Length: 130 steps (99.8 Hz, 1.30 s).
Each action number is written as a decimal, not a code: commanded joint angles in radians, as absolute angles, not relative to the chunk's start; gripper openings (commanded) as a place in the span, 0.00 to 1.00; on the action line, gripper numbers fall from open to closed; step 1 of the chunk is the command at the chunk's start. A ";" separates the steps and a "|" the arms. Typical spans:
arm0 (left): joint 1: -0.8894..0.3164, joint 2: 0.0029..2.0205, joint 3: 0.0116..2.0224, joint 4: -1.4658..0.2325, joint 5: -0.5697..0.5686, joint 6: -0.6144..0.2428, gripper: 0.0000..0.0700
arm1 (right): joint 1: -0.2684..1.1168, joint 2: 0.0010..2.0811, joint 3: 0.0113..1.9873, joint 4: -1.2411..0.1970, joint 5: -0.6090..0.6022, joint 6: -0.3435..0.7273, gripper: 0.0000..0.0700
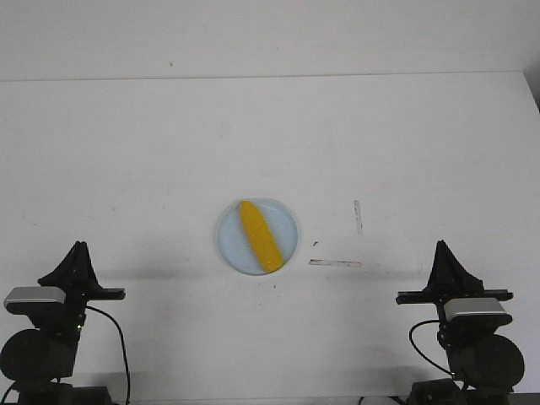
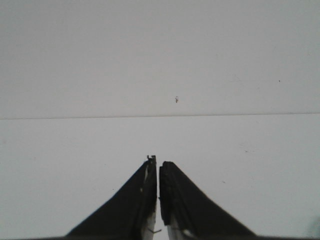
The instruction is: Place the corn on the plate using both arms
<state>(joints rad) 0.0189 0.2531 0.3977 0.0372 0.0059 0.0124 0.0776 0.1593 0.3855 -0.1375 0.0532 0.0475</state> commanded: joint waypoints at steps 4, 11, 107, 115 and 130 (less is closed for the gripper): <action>0.020 0.252 0.406 0.047 0.007 0.017 0.00 | 0.079 0.158 0.385 -0.118 0.053 0.036 0.01; 0.020 0.252 0.406 0.047 0.007 0.017 0.00 | 0.079 0.158 0.385 -0.111 0.053 0.036 0.01; 0.019 0.237 0.406 0.039 0.007 0.017 0.00 | 0.079 0.158 0.385 -0.106 0.053 0.036 0.01; 0.020 0.218 0.403 0.023 0.007 0.017 0.00 | 0.079 0.158 0.385 -0.106 0.053 0.036 0.01; 0.020 0.136 0.349 0.032 0.007 0.018 0.00 | 0.079 0.158 0.385 -0.106 0.053 0.036 0.01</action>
